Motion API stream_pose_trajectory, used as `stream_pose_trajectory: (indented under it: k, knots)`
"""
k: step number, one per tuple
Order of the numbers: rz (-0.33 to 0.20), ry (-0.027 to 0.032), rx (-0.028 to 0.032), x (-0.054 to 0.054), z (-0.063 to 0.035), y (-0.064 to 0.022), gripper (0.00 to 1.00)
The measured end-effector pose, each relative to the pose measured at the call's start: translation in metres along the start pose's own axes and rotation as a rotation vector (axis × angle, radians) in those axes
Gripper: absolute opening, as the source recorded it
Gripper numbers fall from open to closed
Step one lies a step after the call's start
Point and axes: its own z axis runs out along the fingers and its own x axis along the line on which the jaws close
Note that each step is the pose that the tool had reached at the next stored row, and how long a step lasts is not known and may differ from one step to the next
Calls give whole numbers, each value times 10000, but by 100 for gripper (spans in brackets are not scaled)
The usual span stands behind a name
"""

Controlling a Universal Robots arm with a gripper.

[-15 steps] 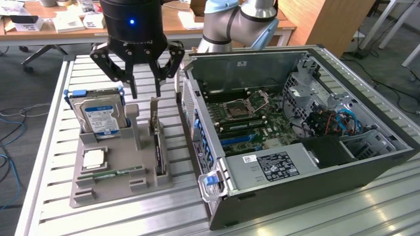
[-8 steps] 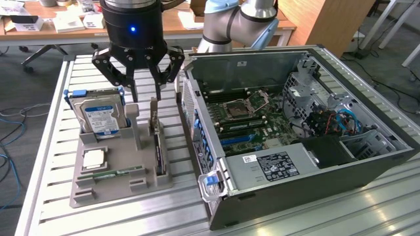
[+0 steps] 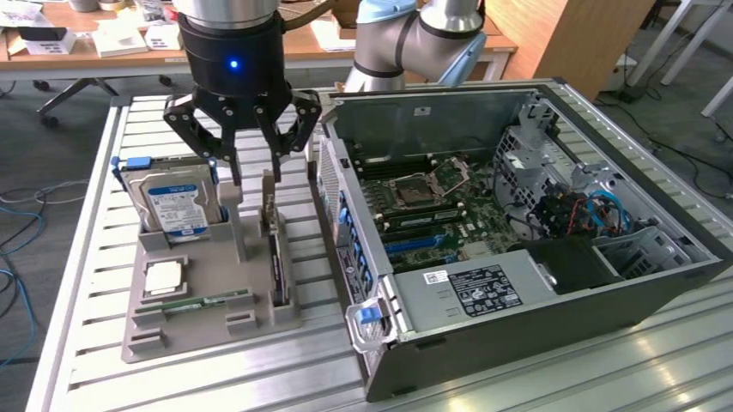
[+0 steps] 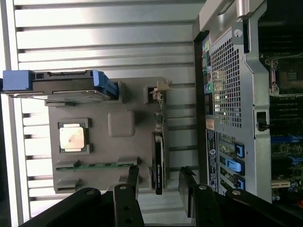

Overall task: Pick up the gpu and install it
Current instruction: 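Pick up the gpu and move the gpu toward the slot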

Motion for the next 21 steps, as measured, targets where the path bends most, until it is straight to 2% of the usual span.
stream_pose_trajectory:
  k: [13,21]
  knots:
    - [0,-1,-1,1,22,-1,47]
    - [0,-1,-1,3,117,-5,47]
